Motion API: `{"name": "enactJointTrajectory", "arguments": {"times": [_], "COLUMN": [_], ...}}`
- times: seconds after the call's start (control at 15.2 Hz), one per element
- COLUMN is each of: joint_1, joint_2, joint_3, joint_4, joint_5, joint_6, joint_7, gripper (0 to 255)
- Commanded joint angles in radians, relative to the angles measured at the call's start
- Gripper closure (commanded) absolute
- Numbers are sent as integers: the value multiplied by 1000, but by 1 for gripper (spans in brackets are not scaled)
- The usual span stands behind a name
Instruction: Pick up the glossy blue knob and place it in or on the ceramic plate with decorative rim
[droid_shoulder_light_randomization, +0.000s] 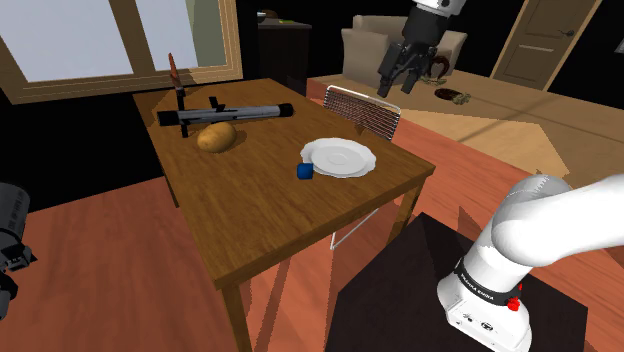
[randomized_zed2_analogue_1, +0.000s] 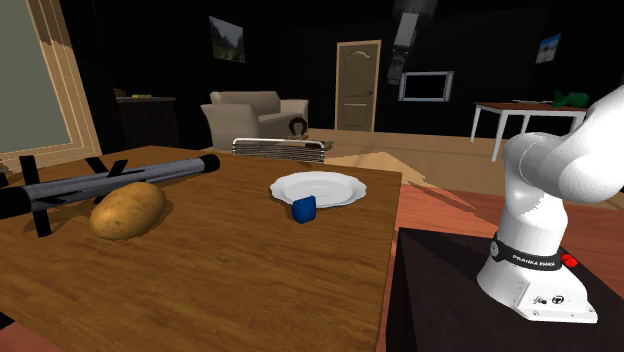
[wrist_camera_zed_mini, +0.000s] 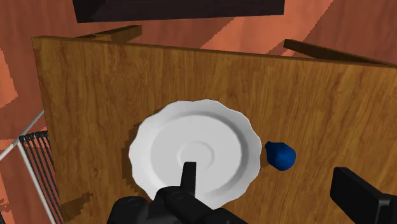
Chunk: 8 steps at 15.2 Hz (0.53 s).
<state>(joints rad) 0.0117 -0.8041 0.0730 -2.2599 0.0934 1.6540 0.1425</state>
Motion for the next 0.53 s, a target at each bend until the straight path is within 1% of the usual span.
{"name": "enactJointTrajectory", "arguments": {"times": [0.0, 0.46], "joint_1": [0, -28], "joint_2": [0, 186], "joint_3": [0, 124], "joint_4": [0, -12], "joint_5": [0, 35], "joint_6": [0, 137], "joint_7": [0, 194], "gripper": [0, 0]}}
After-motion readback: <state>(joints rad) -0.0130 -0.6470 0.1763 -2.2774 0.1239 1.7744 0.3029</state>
